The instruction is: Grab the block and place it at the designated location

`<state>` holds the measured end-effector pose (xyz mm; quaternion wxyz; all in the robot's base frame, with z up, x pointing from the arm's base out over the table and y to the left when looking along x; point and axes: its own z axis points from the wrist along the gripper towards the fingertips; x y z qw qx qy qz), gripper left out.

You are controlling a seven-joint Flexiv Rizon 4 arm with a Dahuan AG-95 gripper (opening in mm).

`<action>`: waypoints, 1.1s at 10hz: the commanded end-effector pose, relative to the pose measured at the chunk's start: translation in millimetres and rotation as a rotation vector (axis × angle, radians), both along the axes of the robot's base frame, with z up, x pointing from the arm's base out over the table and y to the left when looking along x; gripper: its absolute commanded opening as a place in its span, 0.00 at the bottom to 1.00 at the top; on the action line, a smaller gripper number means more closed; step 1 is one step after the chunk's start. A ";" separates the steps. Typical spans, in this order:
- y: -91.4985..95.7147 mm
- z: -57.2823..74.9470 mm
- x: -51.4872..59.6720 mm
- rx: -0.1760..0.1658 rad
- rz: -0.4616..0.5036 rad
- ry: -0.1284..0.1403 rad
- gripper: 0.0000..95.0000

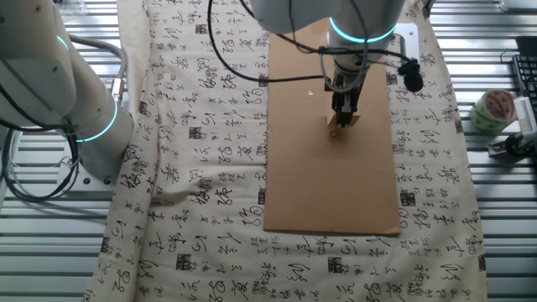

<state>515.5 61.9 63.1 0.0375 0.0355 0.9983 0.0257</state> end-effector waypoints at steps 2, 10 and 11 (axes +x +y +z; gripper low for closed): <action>-3.2 2.4 -2.6 0.001 -0.001 0.003 0.00; -13.0 1.2 -9.0 0.018 -0.004 -0.004 0.00; -13.9 1.4 -9.8 0.017 -0.002 -0.004 0.00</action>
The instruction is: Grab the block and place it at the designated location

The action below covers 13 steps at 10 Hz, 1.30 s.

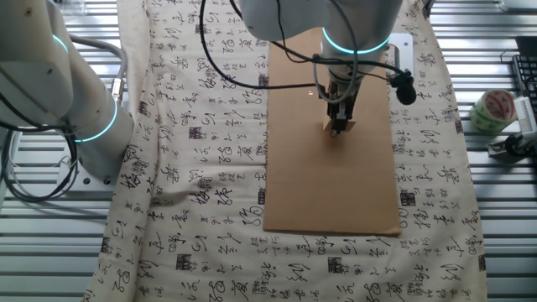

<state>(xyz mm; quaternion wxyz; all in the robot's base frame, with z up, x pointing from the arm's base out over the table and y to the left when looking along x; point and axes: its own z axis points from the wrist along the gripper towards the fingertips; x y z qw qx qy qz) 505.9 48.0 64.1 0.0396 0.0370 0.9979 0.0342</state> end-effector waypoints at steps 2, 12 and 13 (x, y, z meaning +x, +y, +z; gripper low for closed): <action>-1.5 0.9 -1.2 0.004 0.000 -0.001 0.00; -13.3 -3.1 -9.2 -0.013 0.029 -0.016 0.00; -13.7 -3.1 -9.5 -0.025 0.030 -0.016 0.00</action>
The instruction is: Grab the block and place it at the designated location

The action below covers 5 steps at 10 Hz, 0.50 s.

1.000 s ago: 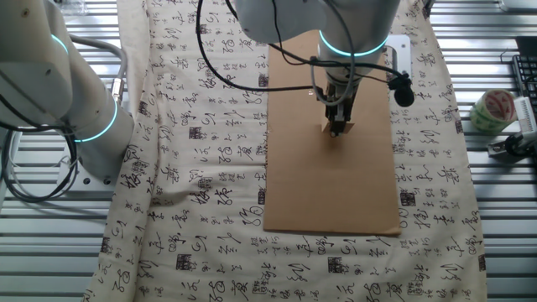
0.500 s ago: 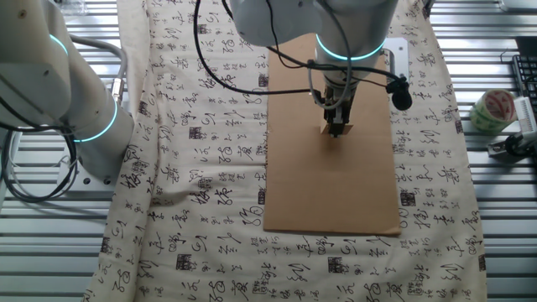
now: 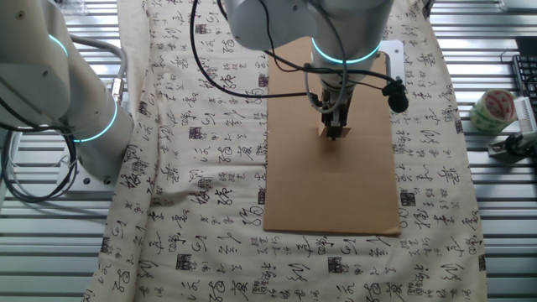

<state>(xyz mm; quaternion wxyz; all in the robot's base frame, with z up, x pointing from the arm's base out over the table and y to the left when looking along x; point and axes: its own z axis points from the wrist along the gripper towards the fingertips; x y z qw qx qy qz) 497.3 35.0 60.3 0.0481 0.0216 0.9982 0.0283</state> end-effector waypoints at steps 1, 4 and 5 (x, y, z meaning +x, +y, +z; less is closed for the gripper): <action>-0.7 0.8 -0.8 -0.015 0.000 0.001 0.00; -0.8 -0.3 -0.6 -0.015 -0.001 -0.003 0.00; -0.9 -1.0 -0.5 -0.014 -0.001 -0.003 0.00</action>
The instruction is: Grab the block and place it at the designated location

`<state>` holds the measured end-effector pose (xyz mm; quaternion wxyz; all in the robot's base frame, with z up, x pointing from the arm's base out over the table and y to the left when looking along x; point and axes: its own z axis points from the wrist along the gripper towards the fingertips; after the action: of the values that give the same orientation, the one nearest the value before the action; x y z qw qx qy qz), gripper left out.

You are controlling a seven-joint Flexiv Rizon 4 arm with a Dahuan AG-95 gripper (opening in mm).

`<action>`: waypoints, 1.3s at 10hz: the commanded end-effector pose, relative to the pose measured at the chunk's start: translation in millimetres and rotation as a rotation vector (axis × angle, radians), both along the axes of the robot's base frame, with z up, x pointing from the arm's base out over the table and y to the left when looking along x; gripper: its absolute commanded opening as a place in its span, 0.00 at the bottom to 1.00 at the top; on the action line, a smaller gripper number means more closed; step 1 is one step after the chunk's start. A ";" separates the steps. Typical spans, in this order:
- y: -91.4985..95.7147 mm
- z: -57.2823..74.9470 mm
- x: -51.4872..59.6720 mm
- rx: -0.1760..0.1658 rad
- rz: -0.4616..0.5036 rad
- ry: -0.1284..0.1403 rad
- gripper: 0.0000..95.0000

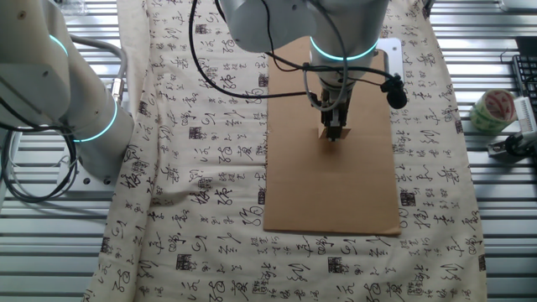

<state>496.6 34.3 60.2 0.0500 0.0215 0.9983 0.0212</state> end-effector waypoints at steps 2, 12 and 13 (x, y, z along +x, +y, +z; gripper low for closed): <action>-0.4 -1.9 0.4 0.000 0.000 -0.001 0.00; -1.5 -11.0 2.2 -0.016 0.003 -0.010 0.00; -1.6 -11.2 2.4 -0.016 0.004 -0.012 0.00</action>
<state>499.2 33.1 48.4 0.0560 0.0191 0.9982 0.0139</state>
